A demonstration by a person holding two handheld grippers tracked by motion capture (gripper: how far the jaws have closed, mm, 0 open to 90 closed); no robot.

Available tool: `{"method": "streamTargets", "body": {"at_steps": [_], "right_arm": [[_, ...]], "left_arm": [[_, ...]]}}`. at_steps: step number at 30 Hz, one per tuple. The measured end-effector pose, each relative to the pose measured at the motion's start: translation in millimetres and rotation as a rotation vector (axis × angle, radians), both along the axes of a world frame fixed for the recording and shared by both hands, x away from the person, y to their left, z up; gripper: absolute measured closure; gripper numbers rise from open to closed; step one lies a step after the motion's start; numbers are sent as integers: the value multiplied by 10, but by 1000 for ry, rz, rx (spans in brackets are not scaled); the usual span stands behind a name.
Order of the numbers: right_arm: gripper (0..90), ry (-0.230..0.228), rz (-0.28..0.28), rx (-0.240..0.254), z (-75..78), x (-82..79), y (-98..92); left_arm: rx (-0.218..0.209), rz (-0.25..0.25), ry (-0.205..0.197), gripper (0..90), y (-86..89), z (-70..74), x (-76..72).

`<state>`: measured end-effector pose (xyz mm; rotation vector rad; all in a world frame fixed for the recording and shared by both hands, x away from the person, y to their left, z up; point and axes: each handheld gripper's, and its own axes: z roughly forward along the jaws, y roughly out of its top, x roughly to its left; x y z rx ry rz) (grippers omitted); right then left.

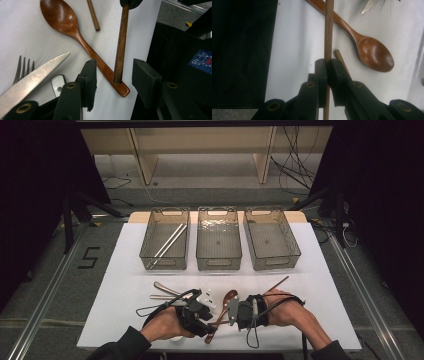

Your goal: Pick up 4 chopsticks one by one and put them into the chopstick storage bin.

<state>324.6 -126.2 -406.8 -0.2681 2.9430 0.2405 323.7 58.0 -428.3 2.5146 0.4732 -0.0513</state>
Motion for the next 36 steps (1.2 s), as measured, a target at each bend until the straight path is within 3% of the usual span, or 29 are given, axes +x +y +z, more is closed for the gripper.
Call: {"method": "streamTargets", "body": {"at_steps": [20,32,36], "right_arm": [[849,10,27,-5,-24,-29,32],[832,16,37,22,-9,-36,11],[736,12,4,36,38,-9,-38]], "left_arm": [[0,-51,17,796,-88,-28,-10],[-21,-85,26,830,-52,-2,-14],[-19,-85,16,832,-21,32,-12]]}}
